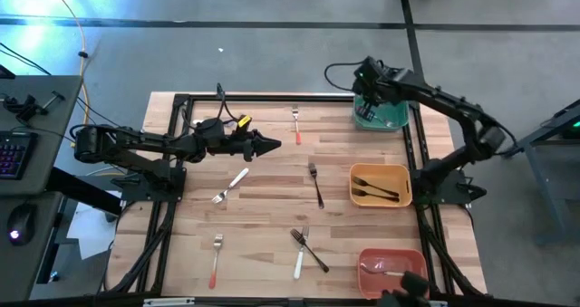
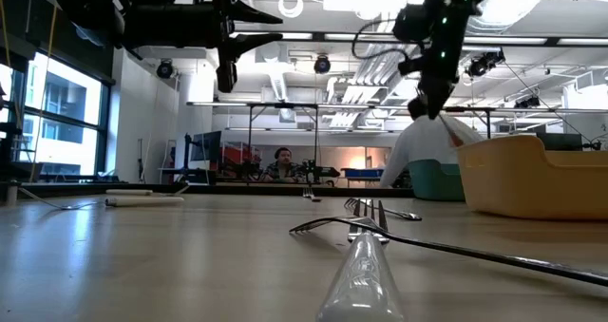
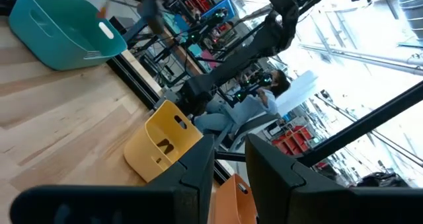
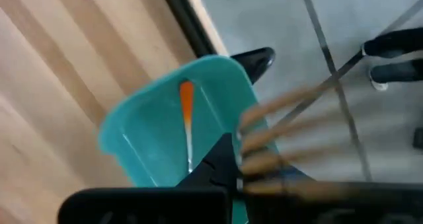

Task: Sort silverware by color (type)
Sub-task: Put the orange fork into the green bin, then put the white fork into the orange bin

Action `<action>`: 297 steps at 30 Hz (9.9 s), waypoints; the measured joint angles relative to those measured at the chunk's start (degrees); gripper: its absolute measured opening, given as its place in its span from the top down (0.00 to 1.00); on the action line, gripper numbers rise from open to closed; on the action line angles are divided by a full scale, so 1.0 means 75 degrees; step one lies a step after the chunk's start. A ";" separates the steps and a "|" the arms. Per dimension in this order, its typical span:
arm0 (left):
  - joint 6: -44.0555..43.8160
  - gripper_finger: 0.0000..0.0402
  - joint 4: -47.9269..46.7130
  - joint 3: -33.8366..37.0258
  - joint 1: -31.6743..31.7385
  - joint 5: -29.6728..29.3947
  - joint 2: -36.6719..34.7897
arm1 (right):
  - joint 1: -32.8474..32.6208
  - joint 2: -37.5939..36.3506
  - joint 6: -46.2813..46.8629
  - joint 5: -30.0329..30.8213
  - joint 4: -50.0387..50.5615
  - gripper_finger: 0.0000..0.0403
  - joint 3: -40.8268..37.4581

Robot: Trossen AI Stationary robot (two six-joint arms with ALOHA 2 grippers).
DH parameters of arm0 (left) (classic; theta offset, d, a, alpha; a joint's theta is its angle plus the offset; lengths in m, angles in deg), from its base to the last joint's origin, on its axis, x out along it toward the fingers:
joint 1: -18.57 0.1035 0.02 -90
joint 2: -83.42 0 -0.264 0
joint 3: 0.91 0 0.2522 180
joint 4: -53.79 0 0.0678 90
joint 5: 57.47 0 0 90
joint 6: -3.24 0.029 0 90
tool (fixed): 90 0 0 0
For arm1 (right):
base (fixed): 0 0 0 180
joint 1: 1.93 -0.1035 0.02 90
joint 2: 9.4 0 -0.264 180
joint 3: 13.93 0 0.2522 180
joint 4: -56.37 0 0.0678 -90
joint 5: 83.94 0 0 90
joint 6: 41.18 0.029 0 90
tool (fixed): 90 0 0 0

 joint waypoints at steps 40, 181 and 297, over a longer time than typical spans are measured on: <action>-0.0010 0.81 -0.0007 0.0000 0.0000 0.0000 0.0003 | 0.1320 0.1442 -0.0609 -0.0157 -0.0442 0.97 -0.1838; 0.5328 0.66 -1.1964 -0.4217 0.4424 -0.3070 0.4053 | -0.5631 -0.3895 0.7541 -0.1693 -0.5048 1.00 -0.4354; 0.2233 0.81 -0.4933 -0.3771 0.1443 0.2581 -0.0229 | -0.5539 -0.1763 0.6450 -0.2950 -0.6664 0.98 -0.1265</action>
